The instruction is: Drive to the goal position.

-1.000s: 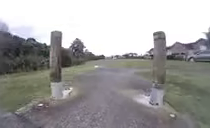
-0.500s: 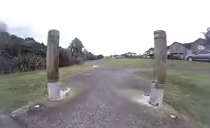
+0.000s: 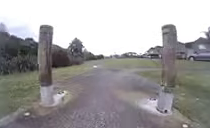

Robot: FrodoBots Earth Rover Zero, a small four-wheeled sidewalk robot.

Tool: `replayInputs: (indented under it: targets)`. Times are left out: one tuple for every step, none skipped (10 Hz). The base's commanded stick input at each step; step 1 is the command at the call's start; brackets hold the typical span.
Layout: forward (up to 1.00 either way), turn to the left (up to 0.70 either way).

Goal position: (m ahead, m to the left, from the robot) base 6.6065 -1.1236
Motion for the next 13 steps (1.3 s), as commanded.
replayInputs:
  targets:
    - [0.7,0.0]
    - [0.7,0.0]
    - [0.7,0.05]
    - [0.7,-0.21]
    - [0.7,-0.34]
    - [0.7,0.0]
    - [0.7,0.06]
    - [0.7,0.09]
    - [0.7,0.07]
    - [0.7,0.07]
    - [0.7,0.07]
    - [0.7,0.07]
    - [0.7,0.06]
